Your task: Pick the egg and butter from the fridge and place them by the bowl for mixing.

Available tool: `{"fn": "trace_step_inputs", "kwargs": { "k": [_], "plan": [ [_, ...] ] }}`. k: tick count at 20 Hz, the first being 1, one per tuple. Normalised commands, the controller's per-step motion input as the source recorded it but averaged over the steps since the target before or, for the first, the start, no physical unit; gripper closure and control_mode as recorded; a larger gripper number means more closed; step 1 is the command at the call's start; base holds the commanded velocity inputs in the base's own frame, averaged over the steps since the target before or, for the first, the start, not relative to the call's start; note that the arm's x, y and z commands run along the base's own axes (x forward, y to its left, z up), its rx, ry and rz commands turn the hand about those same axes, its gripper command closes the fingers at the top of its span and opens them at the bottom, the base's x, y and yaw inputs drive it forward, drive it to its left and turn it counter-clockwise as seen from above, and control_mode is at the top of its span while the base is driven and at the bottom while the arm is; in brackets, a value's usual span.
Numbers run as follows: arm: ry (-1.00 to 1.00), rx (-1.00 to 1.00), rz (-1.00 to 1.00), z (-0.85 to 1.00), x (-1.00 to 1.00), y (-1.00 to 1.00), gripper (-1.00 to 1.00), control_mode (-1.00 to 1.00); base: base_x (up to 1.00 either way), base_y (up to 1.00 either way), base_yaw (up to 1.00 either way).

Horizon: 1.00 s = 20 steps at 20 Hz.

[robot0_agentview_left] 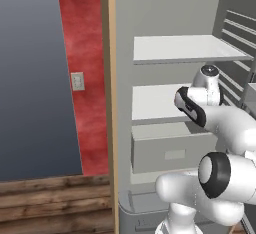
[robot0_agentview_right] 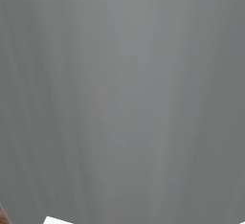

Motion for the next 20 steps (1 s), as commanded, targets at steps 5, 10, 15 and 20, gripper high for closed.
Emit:
{"fn": "trace_step_inputs", "kwargs": {
  "k": [5, 10, 15, 20],
  "plan": [
    [0.00, 0.00, 0.00, -0.14, 0.41, -0.14, -1.00, -1.00, 0.00, 0.00, 0.00],
    [0.00, 0.00, 0.00, -0.17, 0.43, -0.17, -1.00, -1.00, 0.00, 0.00, 0.00],
    [0.00, 0.00, 0.00, -0.27, 0.42, -0.13, -1.00, -1.00, 0.00, 0.00, 0.00],
    [0.00, 0.00, 0.00, -0.29, 0.39, -0.03, -1.00, -1.00, 0.00, 0.00, 0.00]
  ]
}}
